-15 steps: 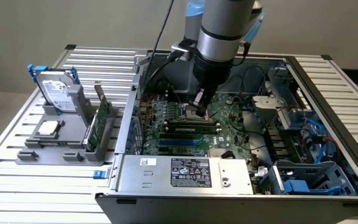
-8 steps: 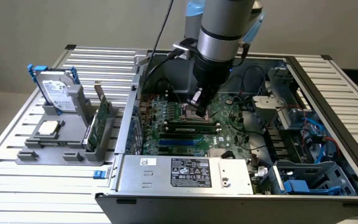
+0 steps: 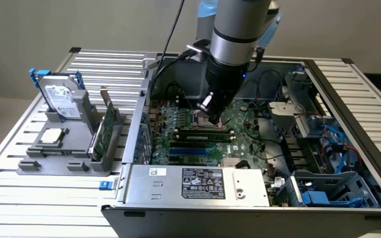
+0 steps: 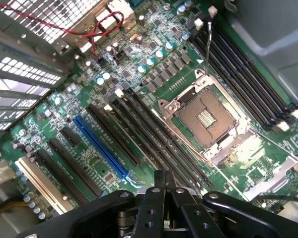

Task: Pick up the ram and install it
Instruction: 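Press down the ram until it locks into place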

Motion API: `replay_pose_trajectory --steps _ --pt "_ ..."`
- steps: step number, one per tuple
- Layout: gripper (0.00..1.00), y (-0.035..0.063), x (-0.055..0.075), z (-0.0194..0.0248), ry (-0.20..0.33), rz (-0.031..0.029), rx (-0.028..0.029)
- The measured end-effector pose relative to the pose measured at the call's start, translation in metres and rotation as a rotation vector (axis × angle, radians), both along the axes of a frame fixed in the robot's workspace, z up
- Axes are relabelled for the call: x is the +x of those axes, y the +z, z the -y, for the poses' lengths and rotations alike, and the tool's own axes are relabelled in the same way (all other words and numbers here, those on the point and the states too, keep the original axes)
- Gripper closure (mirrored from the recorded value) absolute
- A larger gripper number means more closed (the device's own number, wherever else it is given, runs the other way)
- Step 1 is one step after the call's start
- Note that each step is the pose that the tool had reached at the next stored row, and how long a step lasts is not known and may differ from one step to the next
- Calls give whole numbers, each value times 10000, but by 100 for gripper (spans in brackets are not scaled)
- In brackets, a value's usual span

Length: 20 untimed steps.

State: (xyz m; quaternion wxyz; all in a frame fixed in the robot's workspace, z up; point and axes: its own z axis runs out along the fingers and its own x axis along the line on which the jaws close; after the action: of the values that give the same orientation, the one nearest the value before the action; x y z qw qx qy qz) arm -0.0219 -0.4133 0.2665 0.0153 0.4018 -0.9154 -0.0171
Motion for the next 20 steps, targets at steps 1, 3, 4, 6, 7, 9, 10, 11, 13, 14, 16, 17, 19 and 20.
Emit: replay_pose_trajectory --steps 1,3,4,6,7,9,10,11,13,14,16,17,19,20 --pt "89 0 0 0 -158 0 -3" --pt "89 -1 0 0 -471 0 -7" --pt "89 -1 0 0 -635 0 -9" --pt "89 -2 0 0 -958 0 -13" --pt "89 -3 0 0 -1131 0 -14" --pt "89 -4 0 0 -1457 0 -18" --pt "89 -4 0 0 -1620 0 -18" --pt "89 -5 0 0 -1782 0 -20" --pt "89 -5 0 0 -2108 -1 -23" --pt "89 -6 0 0 -2286 0 -24" --pt "89 -7 0 0 -2612 -1 -27" --pt "89 -7 0 0 -2774 -1 -29" --pt "89 -8 0 0 -3100 -1 -32" --pt "89 -9 0 0 -3263 -1 -32"
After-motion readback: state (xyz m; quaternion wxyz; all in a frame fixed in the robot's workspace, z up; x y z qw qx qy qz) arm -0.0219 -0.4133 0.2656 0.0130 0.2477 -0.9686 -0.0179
